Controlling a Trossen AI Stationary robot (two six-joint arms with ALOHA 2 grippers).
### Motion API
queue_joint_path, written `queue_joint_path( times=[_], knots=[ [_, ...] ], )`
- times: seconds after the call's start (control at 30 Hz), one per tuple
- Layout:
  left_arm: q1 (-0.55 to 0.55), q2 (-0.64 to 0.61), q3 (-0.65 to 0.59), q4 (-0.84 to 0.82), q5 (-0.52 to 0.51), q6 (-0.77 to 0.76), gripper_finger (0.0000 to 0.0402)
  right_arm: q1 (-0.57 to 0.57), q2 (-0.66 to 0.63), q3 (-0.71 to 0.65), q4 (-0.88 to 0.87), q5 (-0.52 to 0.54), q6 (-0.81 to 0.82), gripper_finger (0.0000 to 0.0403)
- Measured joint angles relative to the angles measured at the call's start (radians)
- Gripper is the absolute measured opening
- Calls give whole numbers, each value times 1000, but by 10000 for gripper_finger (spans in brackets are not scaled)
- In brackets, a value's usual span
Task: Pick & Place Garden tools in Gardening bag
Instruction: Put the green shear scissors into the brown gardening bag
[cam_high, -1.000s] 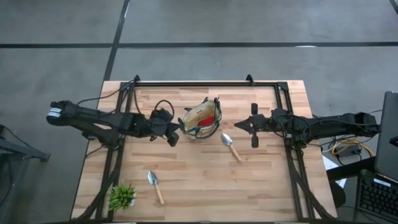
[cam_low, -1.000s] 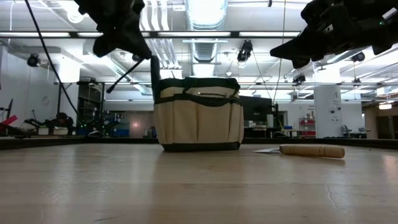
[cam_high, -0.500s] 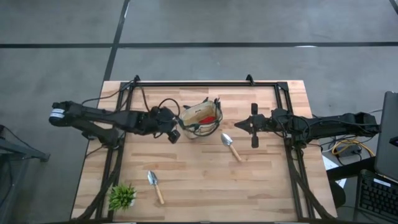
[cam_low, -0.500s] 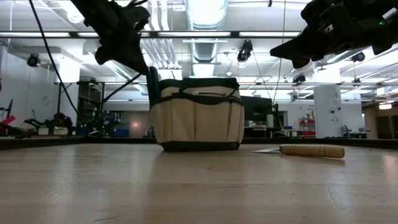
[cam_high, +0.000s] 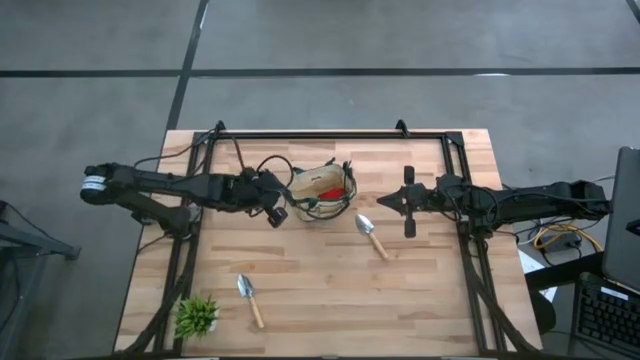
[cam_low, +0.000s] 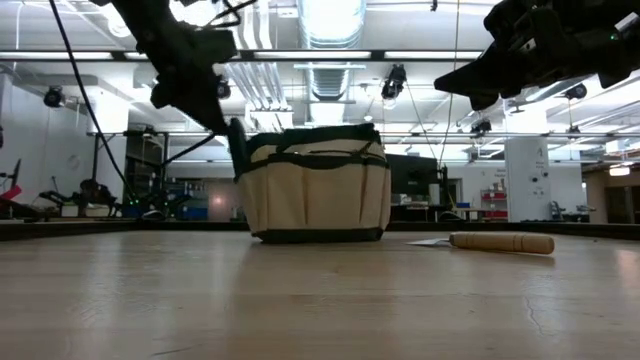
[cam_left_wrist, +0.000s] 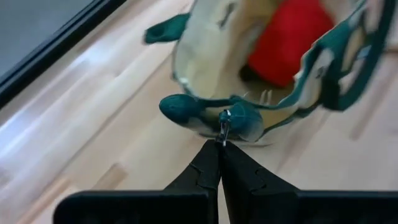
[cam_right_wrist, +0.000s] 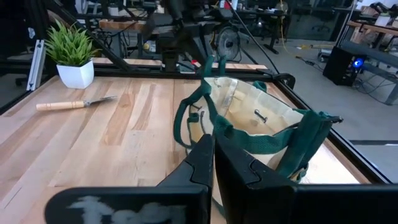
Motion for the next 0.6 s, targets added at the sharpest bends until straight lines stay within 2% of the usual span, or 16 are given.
queue_joint_path(
  times=[0.1, 0.3, 0.47, 0.6],
  knots=[
    [29, -1, 2, -68, -16, -5, 10, 0, 0, 0, 0, 0, 0, 8],
    [42, -1, 2, -2, -13, 19, 13, 0, 0, 0, 0, 0, -3, 8],
    [43, -1, 2, 77, 51, 108, 37, 0, 0, 0, 0, 0, -3, 8],
    [43, 0, 2, 82, 46, 170, 63, 0, 0, 0, 0, 0, -2, 8]
  ],
)
